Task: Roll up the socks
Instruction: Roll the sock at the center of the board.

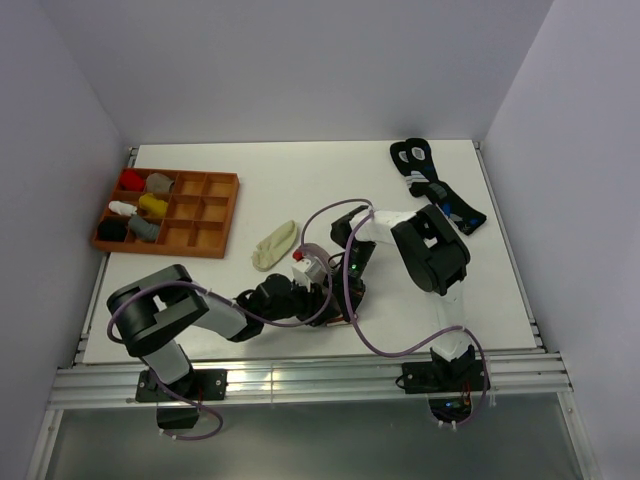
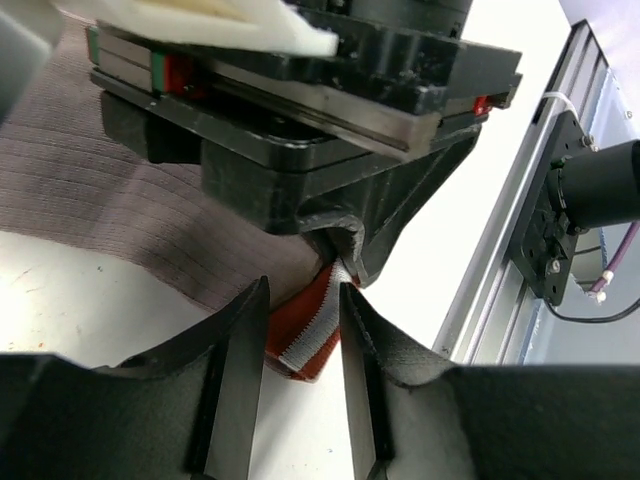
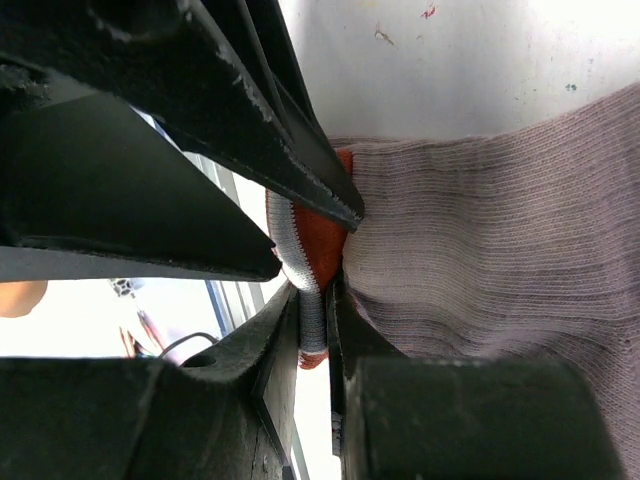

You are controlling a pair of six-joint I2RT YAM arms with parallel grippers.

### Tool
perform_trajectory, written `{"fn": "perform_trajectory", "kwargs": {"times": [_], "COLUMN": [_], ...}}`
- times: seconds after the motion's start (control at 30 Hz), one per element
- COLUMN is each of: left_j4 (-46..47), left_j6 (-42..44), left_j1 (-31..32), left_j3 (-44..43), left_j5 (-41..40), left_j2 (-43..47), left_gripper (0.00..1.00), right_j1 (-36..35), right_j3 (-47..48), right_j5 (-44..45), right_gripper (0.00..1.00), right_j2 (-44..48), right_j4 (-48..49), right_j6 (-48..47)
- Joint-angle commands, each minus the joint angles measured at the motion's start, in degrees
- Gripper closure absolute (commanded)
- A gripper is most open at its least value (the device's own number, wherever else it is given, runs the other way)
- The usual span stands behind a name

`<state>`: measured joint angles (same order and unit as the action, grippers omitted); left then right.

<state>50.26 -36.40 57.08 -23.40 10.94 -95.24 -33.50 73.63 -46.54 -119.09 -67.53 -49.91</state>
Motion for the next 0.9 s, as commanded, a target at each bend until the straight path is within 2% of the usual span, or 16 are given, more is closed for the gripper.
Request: {"fn": "perform_trajectory", "kwargs": {"times": [0.0, 0.27, 0.6, 0.87], "left_j4": [5.28, 8.27, 7.49, 3.19], "left_j6": [1.07, 0.37, 0.10, -1.30], "left_j1": [0.31, 0.31, 0.58, 0.66], "left_j3": [0.02, 0.19, 0.37, -1.82], "left_j5": [1.89, 4.35, 5.41, 6.55], "left_j2": [-0.47, -3.63, -4.78, -6.36], "left_gripper": [0.59, 0.59, 0.60, 0.77], "right_j1": [0.36, 0.71, 1.06, 1.24], "right_j3": [1.79, 1.70, 1.35, 0.12], "right_j5": [-0.48, -0.30, -0.13, 0.84], "right_gripper": [0.96, 0.96, 0.96, 0.96], "right_j2": [-0.97, -1.06, -1.15, -0.27], "right_j4": [-0.59, -0.50, 0.29, 2.22], "right_j6": [0.60, 1.13, 1.39, 2.53]}}
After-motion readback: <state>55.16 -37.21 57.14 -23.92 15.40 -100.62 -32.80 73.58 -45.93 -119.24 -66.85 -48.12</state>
